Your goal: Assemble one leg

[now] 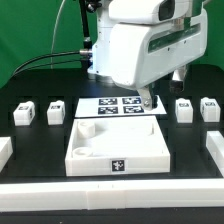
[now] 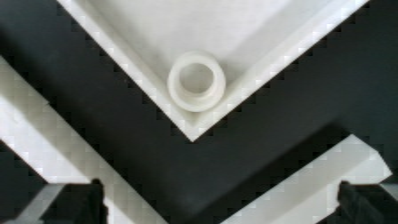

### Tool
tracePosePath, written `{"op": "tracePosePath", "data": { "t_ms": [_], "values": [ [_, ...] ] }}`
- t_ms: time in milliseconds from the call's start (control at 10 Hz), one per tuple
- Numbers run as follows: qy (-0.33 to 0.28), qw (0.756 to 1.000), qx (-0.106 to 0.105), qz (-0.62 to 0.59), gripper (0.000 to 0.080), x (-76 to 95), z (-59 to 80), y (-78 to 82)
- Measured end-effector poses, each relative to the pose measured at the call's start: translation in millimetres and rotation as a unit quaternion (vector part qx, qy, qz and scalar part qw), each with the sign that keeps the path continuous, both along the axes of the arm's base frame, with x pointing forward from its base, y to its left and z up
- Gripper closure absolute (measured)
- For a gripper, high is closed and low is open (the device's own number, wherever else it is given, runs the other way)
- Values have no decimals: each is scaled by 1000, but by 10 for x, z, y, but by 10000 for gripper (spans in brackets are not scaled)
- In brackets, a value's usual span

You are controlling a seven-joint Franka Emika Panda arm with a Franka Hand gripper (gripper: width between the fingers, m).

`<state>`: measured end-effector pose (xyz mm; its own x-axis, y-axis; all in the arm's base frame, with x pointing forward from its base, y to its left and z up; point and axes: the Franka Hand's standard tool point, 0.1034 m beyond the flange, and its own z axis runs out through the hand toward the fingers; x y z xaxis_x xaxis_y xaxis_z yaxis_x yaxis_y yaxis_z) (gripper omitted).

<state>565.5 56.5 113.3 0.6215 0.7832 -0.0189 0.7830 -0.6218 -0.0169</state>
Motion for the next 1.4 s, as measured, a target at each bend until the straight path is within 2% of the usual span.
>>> {"op": "tracePosePath", "data": {
  "t_ms": [1000,1100,1200,1400],
  "values": [
    [-1,1000,0,6,150,-12,-7,-15],
    [-6,1000,0,25,150,-97,-37,-78],
    [2,999,-1,54,150,-274,-79,-180],
    [13,989,3,146,150,-492,-173,-365]
  ]
}}
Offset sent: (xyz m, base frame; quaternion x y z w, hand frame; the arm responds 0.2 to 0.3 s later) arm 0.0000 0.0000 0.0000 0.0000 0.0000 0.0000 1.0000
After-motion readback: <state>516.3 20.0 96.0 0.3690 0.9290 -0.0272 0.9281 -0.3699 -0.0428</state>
